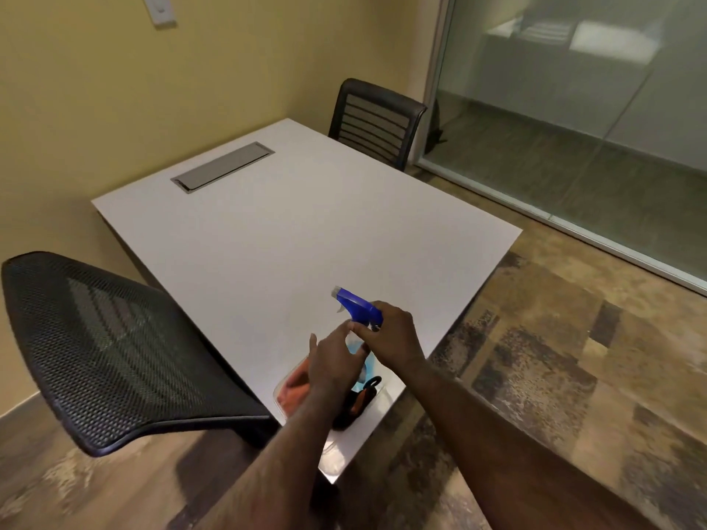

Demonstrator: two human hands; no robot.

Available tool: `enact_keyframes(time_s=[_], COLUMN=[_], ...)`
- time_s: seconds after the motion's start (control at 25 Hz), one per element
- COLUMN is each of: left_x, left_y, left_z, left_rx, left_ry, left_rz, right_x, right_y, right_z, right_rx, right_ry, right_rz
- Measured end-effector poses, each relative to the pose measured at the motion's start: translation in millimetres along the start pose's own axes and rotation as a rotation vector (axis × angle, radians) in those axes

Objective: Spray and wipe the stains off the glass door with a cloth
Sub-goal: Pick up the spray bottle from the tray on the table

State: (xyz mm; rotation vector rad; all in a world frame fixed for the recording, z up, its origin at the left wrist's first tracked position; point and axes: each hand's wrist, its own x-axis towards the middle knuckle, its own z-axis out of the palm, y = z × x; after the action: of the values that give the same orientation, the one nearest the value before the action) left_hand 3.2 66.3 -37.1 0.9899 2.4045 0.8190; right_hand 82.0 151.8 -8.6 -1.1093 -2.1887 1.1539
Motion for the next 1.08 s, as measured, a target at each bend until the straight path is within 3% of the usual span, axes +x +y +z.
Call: enact_keyframes(time_s=[0.24, 0.52, 0.72, 1.08], left_x=[-6.9, -28.3, -72.4, -230.1], left_y=[18.6, 96.3, 192.5, 360.0], left_z=[-18.0, -54.7, -61.7, -36.1], left_rx=[-0.061, -0.258, -0.376, -0.53], left_ry=[0.096, 0.191, 0.03, -0.485], left_rz=[0.081, 0.43, 0.71, 1.091], right_x=[-9.2, -43.2, -102.0, -273.7], right_y=[-29.0, -95.6, -129.0, -149.2], right_z=[-18.0, -98.9, -194.3, -359.0], right_rx=[-0.019, 0.041, 0.0, -0.028], right_ry=[0.13, 0.493, 0.804, 1.116], right_rz=[-0.072, -0.107, -0.166, -0.038])
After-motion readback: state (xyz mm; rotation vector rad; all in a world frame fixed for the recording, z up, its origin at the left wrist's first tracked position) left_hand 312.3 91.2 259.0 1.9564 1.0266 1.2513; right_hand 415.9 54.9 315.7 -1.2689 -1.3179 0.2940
